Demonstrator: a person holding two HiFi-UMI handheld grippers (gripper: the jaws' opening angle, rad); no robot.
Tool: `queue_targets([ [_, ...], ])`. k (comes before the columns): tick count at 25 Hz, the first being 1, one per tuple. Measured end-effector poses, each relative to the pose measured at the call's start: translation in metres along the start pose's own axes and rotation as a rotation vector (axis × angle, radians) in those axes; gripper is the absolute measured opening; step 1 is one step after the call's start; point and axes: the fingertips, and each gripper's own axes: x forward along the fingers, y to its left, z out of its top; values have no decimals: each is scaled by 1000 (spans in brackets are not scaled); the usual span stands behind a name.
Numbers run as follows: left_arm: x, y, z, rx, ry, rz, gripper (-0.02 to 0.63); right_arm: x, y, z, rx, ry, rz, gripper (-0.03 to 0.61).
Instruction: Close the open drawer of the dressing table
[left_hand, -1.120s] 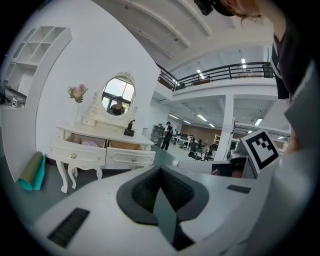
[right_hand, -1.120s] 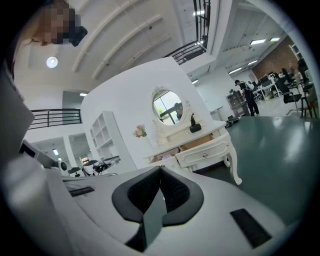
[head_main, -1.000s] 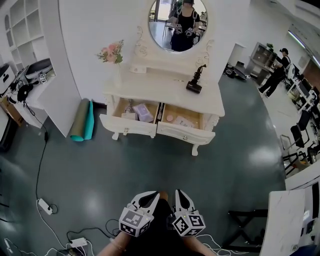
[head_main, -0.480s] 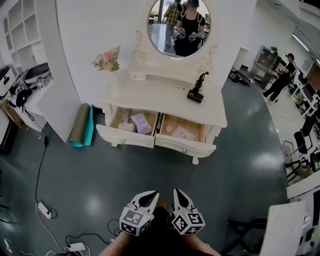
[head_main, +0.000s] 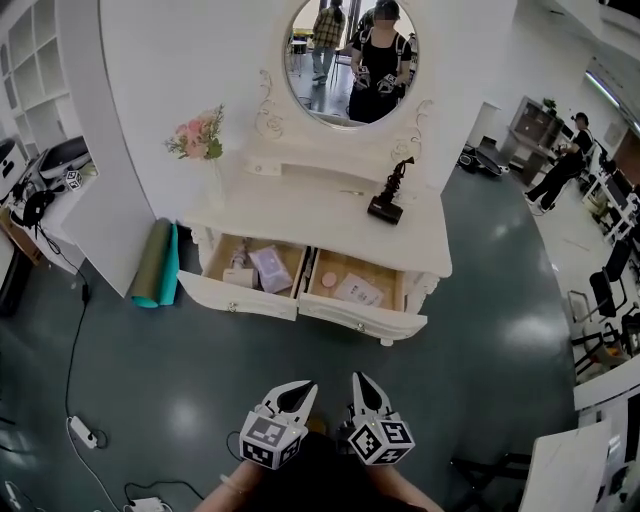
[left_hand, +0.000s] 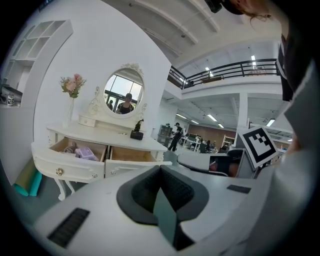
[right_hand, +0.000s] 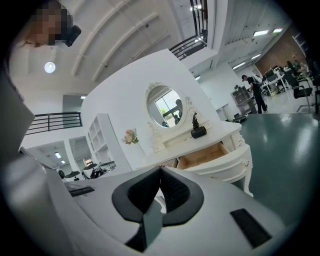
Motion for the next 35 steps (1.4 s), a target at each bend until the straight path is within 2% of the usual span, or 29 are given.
queue_targets([
  [13, 62, 20, 13, -12, -2, 38, 18, 53, -48, 21, 0, 28, 2, 6],
  [21, 82, 20, 19, -3, -13, 70, 18, 59, -64, 23, 14, 42, 8, 6],
  [27, 86, 17, 18, -9, 0, 71, 18, 55, -69, 18, 22, 62, -24, 6],
  [35, 104, 14, 12, -26, 41, 30, 18, 52, -92, 21, 41, 63, -91, 6],
])
